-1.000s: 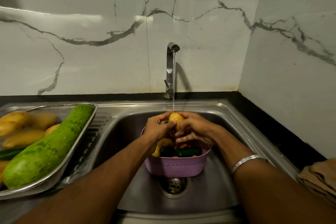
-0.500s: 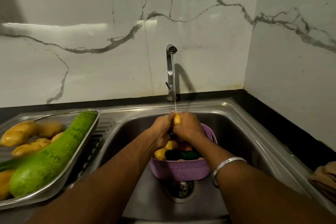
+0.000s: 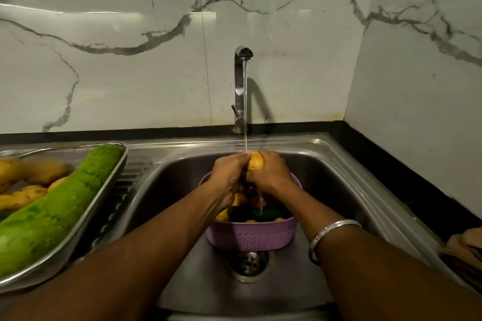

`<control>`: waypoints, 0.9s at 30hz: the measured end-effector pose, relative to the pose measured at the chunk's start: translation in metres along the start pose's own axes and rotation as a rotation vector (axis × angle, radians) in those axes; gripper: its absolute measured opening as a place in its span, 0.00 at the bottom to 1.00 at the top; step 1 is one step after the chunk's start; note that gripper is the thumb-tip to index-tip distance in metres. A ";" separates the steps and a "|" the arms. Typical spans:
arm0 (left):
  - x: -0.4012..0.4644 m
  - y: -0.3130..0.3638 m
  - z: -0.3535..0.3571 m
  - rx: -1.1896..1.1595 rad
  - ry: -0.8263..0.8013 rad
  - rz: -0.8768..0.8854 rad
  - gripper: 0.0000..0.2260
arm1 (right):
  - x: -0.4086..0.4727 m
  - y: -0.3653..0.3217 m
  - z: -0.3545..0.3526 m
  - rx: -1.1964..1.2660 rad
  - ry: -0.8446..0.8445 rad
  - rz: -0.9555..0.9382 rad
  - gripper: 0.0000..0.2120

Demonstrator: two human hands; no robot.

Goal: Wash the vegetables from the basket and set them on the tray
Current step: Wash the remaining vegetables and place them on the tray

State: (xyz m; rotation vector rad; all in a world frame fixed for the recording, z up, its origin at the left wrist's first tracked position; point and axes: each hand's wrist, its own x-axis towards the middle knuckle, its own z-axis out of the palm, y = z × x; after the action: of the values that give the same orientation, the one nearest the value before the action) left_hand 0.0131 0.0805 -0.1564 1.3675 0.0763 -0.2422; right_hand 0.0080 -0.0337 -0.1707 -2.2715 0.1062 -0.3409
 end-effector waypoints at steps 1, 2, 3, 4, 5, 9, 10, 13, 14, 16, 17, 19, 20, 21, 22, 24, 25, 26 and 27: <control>-0.001 0.002 0.002 -0.011 0.050 -0.004 0.10 | 0.000 -0.002 0.000 -0.012 0.013 -0.018 0.18; -0.002 0.003 0.003 -0.031 0.086 -0.007 0.09 | 0.000 -0.005 0.000 -0.040 0.013 -0.029 0.18; -0.003 0.004 0.003 -0.049 0.111 -0.011 0.09 | -0.001 -0.007 0.000 -0.071 0.009 -0.039 0.19; -0.003 0.004 0.003 -0.071 0.128 -0.015 0.09 | -0.002 -0.009 0.000 -0.101 0.004 -0.047 0.20; -0.002 0.004 0.001 -0.088 0.141 -0.015 0.10 | -0.003 -0.011 0.002 -0.125 0.000 -0.054 0.21; -0.004 0.007 -0.004 -0.046 0.086 -0.024 0.13 | -0.004 -0.015 -0.001 -0.161 0.007 -0.037 0.20; -0.006 0.008 -0.004 -0.006 0.044 -0.021 0.13 | -0.004 -0.015 -0.002 -0.161 0.007 -0.016 0.19; -0.010 0.005 -0.005 0.024 -0.084 -0.003 0.11 | -0.002 -0.011 -0.005 -0.169 0.006 0.025 0.18; -0.011 0.005 -0.004 0.011 -0.105 -0.004 0.12 | -0.002 -0.010 -0.005 -0.167 0.006 0.026 0.17; -0.011 0.005 -0.004 0.007 -0.097 -0.003 0.12 | -0.001 -0.011 -0.005 -0.147 0.001 0.035 0.14; -0.012 0.005 -0.003 0.000 -0.071 -0.005 0.11 | -0.001 -0.011 -0.005 -0.134 -0.004 0.039 0.13; -0.014 0.006 -0.002 -0.036 -0.008 -0.006 0.11 | -0.001 -0.012 -0.003 -0.140 -0.008 0.024 0.14; -0.014 0.006 -0.001 -0.054 0.017 -0.008 0.11 | -0.002 -0.012 -0.003 -0.157 -0.008 0.013 0.15; -0.014 0.006 0.000 -0.064 0.033 -0.013 0.11 | -0.002 -0.014 -0.002 -0.170 -0.004 0.002 0.17; -0.013 0.005 0.001 -0.072 0.044 -0.019 0.12 | -0.003 -0.015 -0.002 -0.180 -0.004 -0.001 0.18; -0.011 0.005 0.002 -0.075 0.061 -0.016 0.14 | -0.004 -0.016 -0.001 -0.211 -0.007 -0.009 0.17; -0.009 0.005 0.002 -0.078 0.068 -0.009 0.14 | -0.004 -0.017 0.000 -0.230 -0.004 -0.012 0.17; -0.008 0.005 0.001 -0.077 0.063 -0.007 0.14 | -0.004 -0.017 0.001 -0.238 -0.005 -0.010 0.18; -0.006 0.005 -0.002 -0.061 0.044 -0.010 0.14 | -0.003 -0.017 0.001 -0.232 -0.012 -0.009 0.18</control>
State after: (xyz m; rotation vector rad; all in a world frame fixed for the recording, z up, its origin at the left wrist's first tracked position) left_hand 0.0086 0.0845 -0.1513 1.3118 0.1266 -0.2166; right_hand 0.0044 -0.0209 -0.1588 -2.5034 0.1348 -0.3337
